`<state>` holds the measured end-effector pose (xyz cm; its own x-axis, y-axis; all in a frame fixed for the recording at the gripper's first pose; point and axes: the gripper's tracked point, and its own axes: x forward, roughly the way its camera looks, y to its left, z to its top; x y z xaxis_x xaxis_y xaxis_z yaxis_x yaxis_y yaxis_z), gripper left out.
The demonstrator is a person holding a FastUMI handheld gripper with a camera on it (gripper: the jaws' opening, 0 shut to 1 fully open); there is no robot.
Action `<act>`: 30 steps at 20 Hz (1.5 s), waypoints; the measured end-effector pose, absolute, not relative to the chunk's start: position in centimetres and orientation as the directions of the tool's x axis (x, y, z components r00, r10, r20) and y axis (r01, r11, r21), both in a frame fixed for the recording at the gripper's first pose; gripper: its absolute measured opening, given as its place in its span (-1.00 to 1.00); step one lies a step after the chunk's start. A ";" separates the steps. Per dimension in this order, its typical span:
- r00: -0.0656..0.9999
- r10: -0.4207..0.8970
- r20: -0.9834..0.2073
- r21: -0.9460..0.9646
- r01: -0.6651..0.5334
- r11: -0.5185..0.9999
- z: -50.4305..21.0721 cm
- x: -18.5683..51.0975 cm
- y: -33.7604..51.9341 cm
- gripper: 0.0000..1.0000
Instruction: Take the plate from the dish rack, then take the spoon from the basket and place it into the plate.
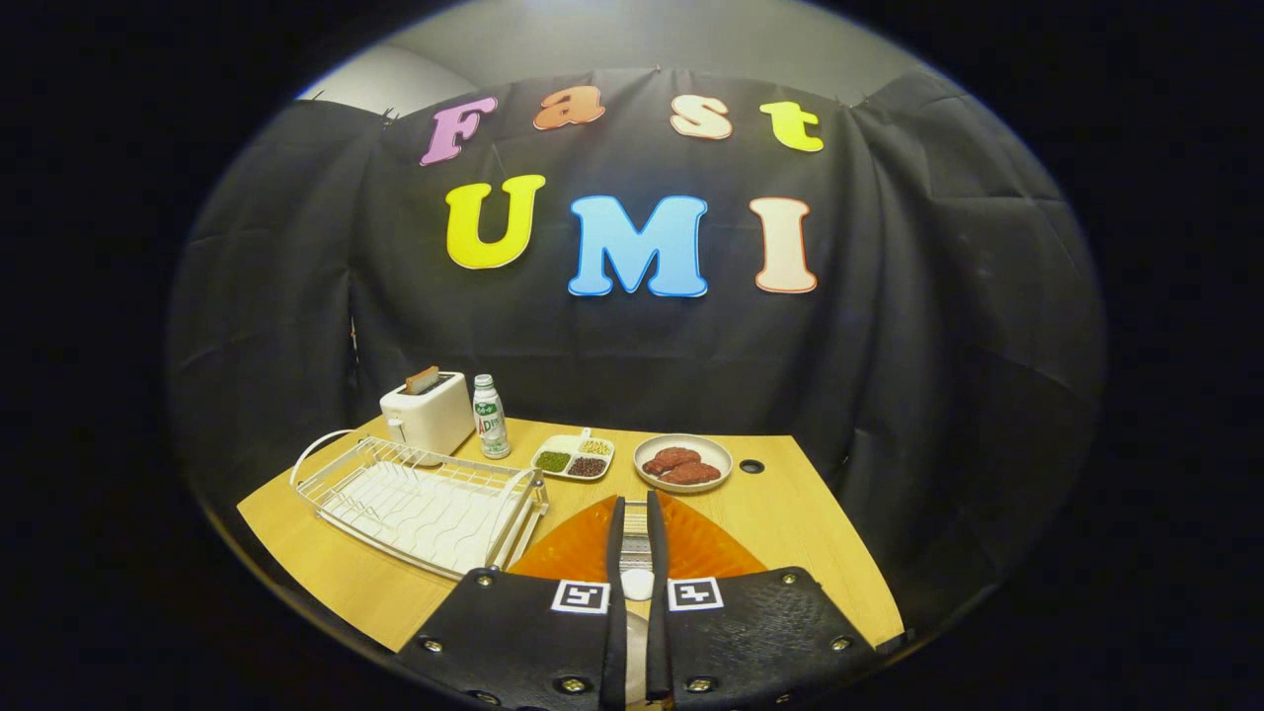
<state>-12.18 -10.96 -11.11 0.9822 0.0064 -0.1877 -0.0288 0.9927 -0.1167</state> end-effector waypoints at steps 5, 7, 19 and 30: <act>0.958 0.042 -0.285 -0.123 -0.080 0.989 -14.7 -11.6 -9.1 -0.85; 0.948 0.060 -0.312 -0.123 -0.103 0.987 -15.6 -11.3 -8.3 -0.85; 0.899 0.125 -0.420 -0.129 -0.195 0.972 -20.0 -9.8 -5.4 -0.85; 0.864 0.186 -0.468 -0.150 -0.284 0.947 -22.2 -9.2 -1.9 -0.85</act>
<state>-9.22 -1.95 -22.18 0.8642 0.1857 -0.4675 -0.2845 0.9469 -0.1498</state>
